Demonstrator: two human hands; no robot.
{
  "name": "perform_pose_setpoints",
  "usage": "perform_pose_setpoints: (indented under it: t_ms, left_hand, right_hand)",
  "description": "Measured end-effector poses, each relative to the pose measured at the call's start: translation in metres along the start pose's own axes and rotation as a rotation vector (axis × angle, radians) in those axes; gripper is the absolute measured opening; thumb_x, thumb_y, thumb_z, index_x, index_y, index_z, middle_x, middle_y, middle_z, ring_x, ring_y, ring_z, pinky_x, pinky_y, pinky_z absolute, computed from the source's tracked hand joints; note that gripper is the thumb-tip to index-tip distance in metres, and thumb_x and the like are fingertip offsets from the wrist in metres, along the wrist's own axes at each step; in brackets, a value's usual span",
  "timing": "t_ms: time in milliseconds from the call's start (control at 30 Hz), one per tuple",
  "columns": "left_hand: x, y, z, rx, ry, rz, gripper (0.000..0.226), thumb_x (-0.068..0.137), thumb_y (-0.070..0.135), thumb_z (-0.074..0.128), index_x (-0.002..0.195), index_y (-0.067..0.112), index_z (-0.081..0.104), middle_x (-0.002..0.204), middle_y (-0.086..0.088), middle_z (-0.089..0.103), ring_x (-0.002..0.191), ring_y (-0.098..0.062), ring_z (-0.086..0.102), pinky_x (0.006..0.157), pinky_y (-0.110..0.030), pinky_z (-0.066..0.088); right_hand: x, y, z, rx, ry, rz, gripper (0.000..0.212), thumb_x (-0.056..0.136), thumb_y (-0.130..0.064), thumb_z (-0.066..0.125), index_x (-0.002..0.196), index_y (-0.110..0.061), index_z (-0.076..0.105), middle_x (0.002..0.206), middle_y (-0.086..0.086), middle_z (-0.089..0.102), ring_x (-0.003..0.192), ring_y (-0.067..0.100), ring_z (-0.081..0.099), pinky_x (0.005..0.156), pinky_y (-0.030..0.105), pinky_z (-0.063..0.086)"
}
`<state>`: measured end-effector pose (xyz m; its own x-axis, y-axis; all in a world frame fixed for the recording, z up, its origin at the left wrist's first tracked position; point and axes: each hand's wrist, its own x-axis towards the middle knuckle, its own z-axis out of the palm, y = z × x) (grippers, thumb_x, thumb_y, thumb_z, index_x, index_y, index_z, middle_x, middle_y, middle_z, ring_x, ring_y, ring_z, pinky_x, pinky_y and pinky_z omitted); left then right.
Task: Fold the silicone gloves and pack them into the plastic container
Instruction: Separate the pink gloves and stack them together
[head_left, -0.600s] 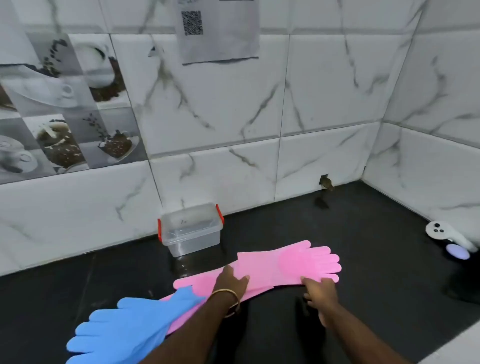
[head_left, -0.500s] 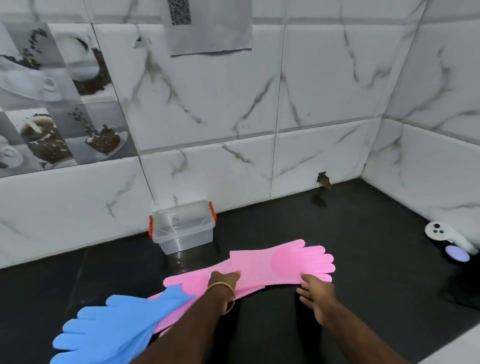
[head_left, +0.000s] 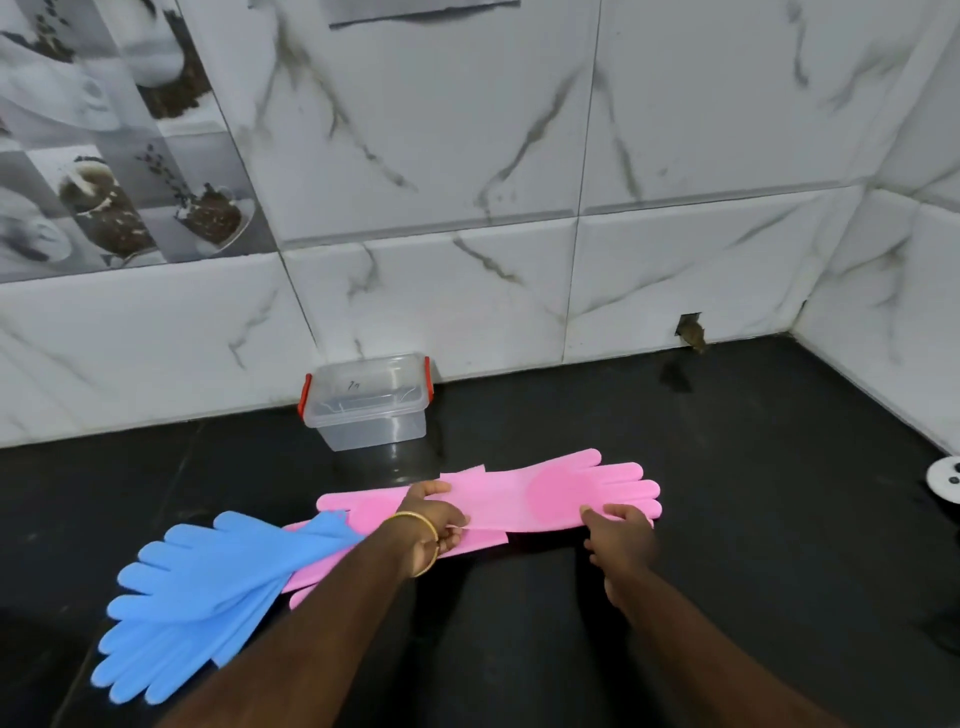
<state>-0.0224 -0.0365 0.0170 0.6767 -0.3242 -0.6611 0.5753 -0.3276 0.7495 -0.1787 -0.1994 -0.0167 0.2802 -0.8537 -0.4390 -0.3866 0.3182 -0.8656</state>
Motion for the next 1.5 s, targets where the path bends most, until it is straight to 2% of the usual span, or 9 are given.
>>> perform_pose_setpoints:
  t_ms: [333,500,600,700,900,1100,1200,1333,1500]
  left_hand:
    - [-0.059,-0.072,-0.066,0.432,0.009,0.182,0.054,0.074,0.008,0.080,0.123,0.021,0.059,0.112,-0.001,0.063,0.073,-0.017,0.068,0.064,-0.022,0.056]
    - [-0.056,-0.098,-0.077,0.558,0.063,0.299,0.062,0.075,0.019,0.080,0.131,0.026,0.055,0.133,0.004,0.052,0.116,-0.016,0.054,0.103,-0.033,0.047]
    - [-0.053,-0.103,-0.084,0.622,0.047,0.346,0.063,0.078,0.023,0.078,0.134,0.028,0.050,0.138,0.005,0.047,0.123,-0.012,0.048,0.107,-0.030,0.043]
    - [-0.050,-0.107,-0.090,0.719,0.024,0.411,0.061,0.082,0.030,0.074,0.136,0.030,0.045,0.141,0.007,0.040,0.122,-0.007,0.046,0.105,-0.024,0.042]
    - [-0.046,-0.110,-0.101,0.760,-0.010,0.485,0.059,0.080,0.041,0.072,0.131,0.032,0.044,0.130,0.011,0.036,0.087,-0.007,0.055,0.073,-0.010,0.048]
    - [-0.038,-0.113,-0.099,0.811,-0.023,0.504,0.062,0.080,0.040,0.072,0.132,0.030,0.040,0.134,0.012,0.029,0.081,-0.006,0.055,0.070,-0.007,0.045]
    - [-0.038,-0.111,-0.100,0.840,-0.044,0.494,0.064,0.080,0.042,0.071,0.133,0.029,0.039,0.135,0.012,0.027,0.082,-0.006,0.056,0.070,-0.008,0.044]
    - [-0.039,-0.113,-0.100,0.845,-0.055,0.499,0.065,0.081,0.043,0.070,0.135,0.028,0.037,0.137,0.010,0.028,0.084,-0.004,0.054,0.070,-0.008,0.042]
    - [-0.038,-0.111,-0.100,0.835,-0.074,0.473,0.067,0.082,0.040,0.069,0.138,0.026,0.035,0.141,0.007,0.025,0.096,-0.004,0.052,0.083,-0.011,0.044]
  right_hand:
    - [-0.059,0.052,-0.031,-0.204,-0.202,-0.154,0.026,0.082,-0.029,0.076,0.104,-0.028,0.064,0.079,0.001,0.071,0.066,0.014,0.071,0.068,0.042,0.061]
    - [-0.068,0.047,-0.035,-0.466,-0.336,-0.132,0.024,0.086,-0.040,0.070,0.107,-0.032,0.061,0.077,0.000,0.072,0.053,0.012,0.067,0.049,0.024,0.052]
    - [-0.064,0.024,-0.024,-0.772,-0.239,-0.389,0.022,0.086,-0.052,0.061,0.099,-0.034,0.064,0.081,-0.013,0.069,0.072,0.007,0.066,0.071,0.029,0.055]
    - [-0.059,-0.004,0.012,-0.665,-0.186,-0.588,0.022,0.086,-0.046,0.064,0.101,-0.029,0.065,0.083,-0.012,0.067,0.080,0.008,0.065,0.076,0.031,0.054]
    - [-0.032,-0.033,0.100,-1.176,-0.158,-0.428,0.064,0.088,-0.065,0.045,0.128,-0.016,0.057,0.134,0.009,0.054,0.128,0.031,0.045,0.103,0.045,0.036]
    - [-0.019,-0.048,0.137,-1.157,-0.347,-0.171,0.076,0.074,-0.057,0.070,0.136,-0.018,0.053,0.145,0.010,0.046,0.136,0.034,0.038,0.109,0.046,0.033]
    - [-0.014,-0.050,0.145,-1.091,-0.445,-0.249,0.052,0.080,-0.040,0.070,0.122,-0.010,0.062,0.130,0.011,0.058,0.123,0.032,0.051,0.106,0.043,0.040]
    - [-0.018,-0.064,0.149,-0.699,-0.471,-0.437,0.018,0.083,-0.024,0.071,0.075,-0.018,0.056,0.095,0.004,0.057,0.088,0.020,0.051,0.071,0.027,0.042]
    - [-0.042,-0.113,0.145,-0.473,-0.361,-0.678,0.015,0.081,-0.026,0.073,0.087,-0.014,0.066,0.090,-0.002,0.063,0.082,0.014,0.056,0.064,0.026,0.038]
